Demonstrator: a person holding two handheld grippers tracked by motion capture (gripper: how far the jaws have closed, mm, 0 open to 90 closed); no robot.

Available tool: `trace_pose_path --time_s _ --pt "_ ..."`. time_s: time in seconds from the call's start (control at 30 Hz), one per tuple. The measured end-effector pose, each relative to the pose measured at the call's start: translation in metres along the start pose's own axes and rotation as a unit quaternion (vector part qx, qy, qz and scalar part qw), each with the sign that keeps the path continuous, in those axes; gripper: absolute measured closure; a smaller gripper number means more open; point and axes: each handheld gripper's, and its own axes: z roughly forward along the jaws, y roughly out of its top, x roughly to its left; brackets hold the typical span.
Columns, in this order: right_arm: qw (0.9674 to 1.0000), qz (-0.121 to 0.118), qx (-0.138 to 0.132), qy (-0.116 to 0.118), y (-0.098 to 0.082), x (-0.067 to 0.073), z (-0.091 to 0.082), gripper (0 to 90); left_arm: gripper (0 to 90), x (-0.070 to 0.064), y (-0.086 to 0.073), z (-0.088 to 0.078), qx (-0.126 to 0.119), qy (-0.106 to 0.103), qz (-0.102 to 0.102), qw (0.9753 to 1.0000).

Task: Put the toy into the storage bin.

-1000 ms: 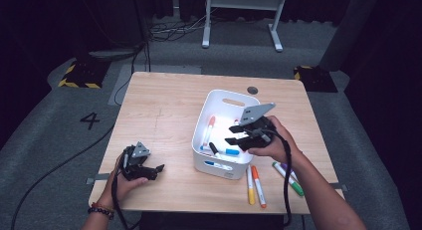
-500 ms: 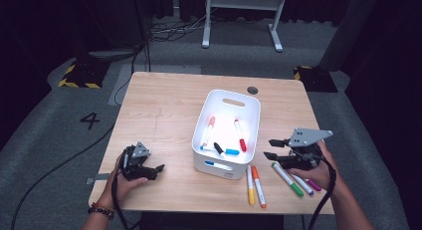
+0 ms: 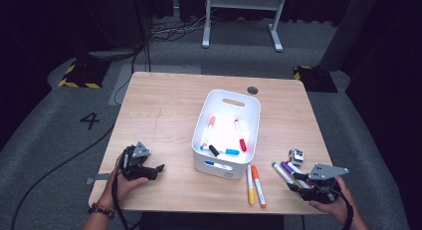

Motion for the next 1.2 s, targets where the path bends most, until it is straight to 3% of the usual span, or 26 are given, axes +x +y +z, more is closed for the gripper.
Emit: trace_pose_path --time_s 0.17,0.27,0.33,0.4,0.47,0.73,1.0,1.2 --pt "0.9999 0.008 0.015 0.001 -0.021 -0.001 0.006 58.1 15.2 0.000 0.000 0.000 -0.001 0.001 -0.002 1.0000" --pt "0.9998 0.010 0.016 0.003 -0.025 -0.001 0.010 57.4 15.2 0.000 0.000 0.000 0.001 0.000 0.001 1.0000" --pt "0.9996 0.015 0.020 -0.010 -0.028 -0.002 0.014 58.0 15.2 0.000 0.000 0.000 0.001 0.000 0.001 1.0000" --pt "0.9996 0.020 0.019 -0.001 -0.029 -0.002 0.018 58.6 15.2 0.000 0.000 0.000 0.000 0.000 -0.001 1.0000" --pt "0.9995 0.029 0.008 0.010 -0.030 -0.003 0.020 60.3 15.2 0.000 0.000 0.000 0.000 0.000 -0.001 1.0000" --pt "0.9991 0.041 0.000 -0.009 -0.026 -0.003 0.026 73.7 15.2 0.000 0.000 0.000 0.000 0.000 0.000 1.0000" --pt "0.9985 0.053 -0.004 -0.010 -0.021 -0.002 0.030 74.7 15.2 0.000 0.000 0.000 0.000 0.000 0.000 1.0000" --pt "0.9988 0.047 -0.007 -0.008 -0.019 -0.001 0.029 74.8 15.2 0.000 0.000 0.000 -0.002 0.001 -0.002 1.0000"
